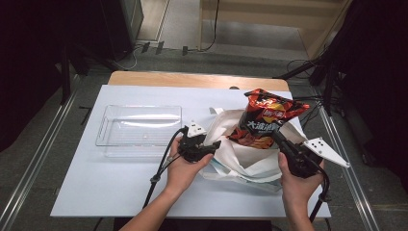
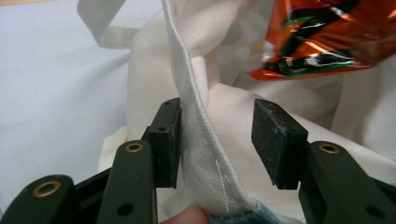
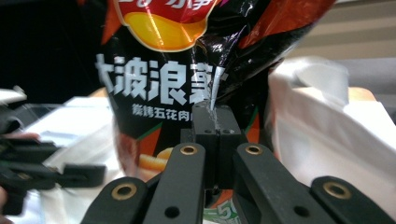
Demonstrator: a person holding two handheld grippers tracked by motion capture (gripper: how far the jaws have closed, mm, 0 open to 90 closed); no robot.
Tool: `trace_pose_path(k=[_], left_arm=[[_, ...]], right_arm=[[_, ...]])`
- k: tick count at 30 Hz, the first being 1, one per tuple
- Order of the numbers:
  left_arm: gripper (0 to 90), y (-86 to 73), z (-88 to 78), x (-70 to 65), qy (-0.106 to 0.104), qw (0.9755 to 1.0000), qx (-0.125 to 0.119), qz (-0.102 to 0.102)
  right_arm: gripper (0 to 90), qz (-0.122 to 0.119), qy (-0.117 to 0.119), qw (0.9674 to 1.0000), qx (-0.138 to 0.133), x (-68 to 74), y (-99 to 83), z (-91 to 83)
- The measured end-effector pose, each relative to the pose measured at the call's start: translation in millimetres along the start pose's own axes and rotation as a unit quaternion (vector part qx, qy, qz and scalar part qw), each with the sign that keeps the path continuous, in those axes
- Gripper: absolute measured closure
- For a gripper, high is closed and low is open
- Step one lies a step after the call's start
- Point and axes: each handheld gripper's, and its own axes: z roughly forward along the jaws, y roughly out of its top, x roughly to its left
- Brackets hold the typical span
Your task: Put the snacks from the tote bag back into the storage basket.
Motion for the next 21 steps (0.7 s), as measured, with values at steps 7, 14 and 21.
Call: trace_pose_path(k=[7, 14, 21], left_arm=[[54.1, -0.3, -0.7, -0.7, 0.000, 1.0000, 0.001, 0.001], [52.6, 1.9, -7.6, 0.1, -0.007, 0.9999, -0.010, 0.003], [50.7, 11.9, -26.6, -0.6, -0.016, 0.9988, -0.046, 0.007]], right_arm=[[90.0, -0.011, 0.003, 0.9997, -0.023, 6.8, 15.1, -6.8], [90.0, -0.012, 0.006, 0.9992, -0.038, 7.3, 23.5, -13.5], [90.0, -0.015, 0.023, 0.9988, -0.041, 14.9, 23.8, -13.0]])
